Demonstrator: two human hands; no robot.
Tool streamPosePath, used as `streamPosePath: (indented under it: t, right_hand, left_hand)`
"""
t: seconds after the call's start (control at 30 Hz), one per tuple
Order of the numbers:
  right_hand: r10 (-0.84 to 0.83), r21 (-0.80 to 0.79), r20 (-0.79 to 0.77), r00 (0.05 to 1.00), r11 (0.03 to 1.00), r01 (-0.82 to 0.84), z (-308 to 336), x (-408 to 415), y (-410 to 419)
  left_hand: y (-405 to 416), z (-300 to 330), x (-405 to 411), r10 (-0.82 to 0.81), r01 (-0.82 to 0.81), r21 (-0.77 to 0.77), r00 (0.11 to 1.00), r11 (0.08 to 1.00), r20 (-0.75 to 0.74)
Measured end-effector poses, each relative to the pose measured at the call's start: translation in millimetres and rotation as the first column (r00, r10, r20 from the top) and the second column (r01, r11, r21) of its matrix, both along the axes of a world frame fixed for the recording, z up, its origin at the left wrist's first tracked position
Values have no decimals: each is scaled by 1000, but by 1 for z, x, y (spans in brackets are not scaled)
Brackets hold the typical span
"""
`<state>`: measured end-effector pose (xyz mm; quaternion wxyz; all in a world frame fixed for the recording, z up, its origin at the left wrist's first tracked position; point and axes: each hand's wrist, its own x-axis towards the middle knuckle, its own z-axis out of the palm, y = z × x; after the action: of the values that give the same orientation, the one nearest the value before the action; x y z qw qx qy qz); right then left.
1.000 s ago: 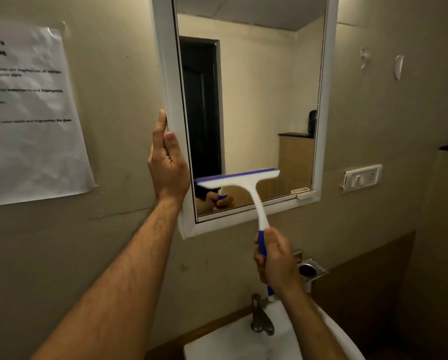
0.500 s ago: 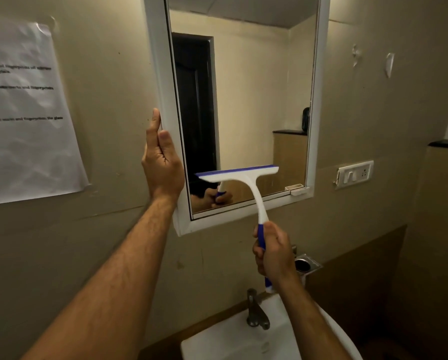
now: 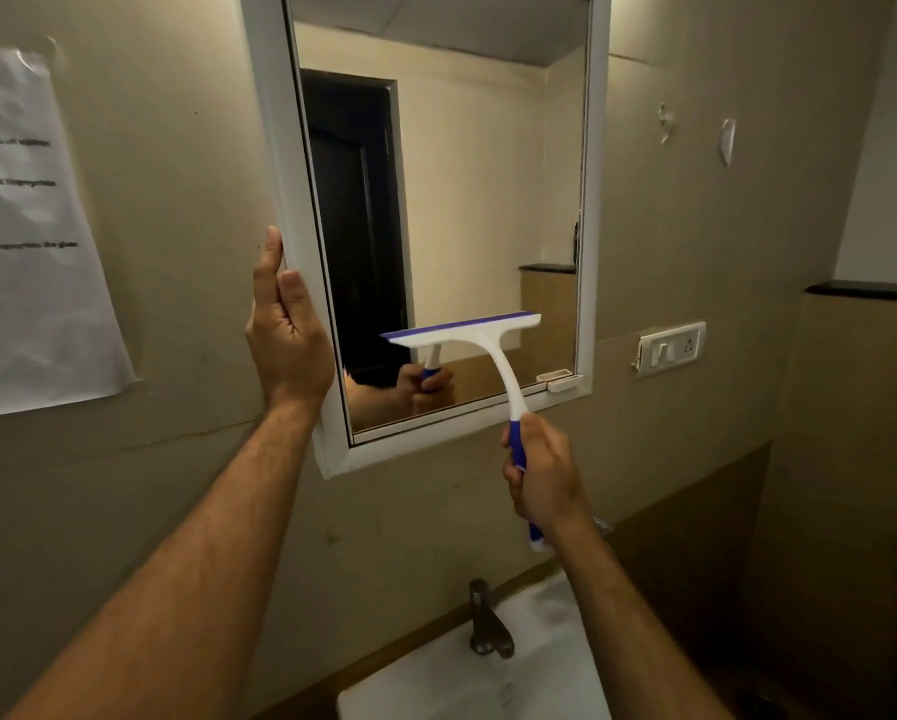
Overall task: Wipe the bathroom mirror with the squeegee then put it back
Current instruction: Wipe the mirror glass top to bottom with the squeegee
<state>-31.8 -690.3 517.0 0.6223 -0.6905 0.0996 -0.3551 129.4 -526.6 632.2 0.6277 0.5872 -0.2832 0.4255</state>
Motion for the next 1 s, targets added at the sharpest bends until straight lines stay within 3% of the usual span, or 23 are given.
streamPosePath:
  t: [0.23,0.4,0.53,0.83,1.0]
  right_hand:
    - [-33,39,-67,997,999,36,-66,-6,-11]
    - [-93,-6,80,993,996,94,-10,-7,-21]
    - [-149,-56,64,987,987,153,36,6,-40]
    - [-212,-102,-15,977,973,209,-42,-1,-50]
    - [-223,-99,74,972,968,230,13,6,-61]
  left_hand:
    - [1,1,-6,0,0,4,1000,1000,-1]
    - [-1,2,-8,-4,4,-26,1000,1000,4]
    - [-1,1,-14,-22,21,-22,1000,1000,-19]
    - [-3,1,-8,27,-29,-50,998,998,-50]
    - [2,23,-7,68,-71,-64,997,995,-46]
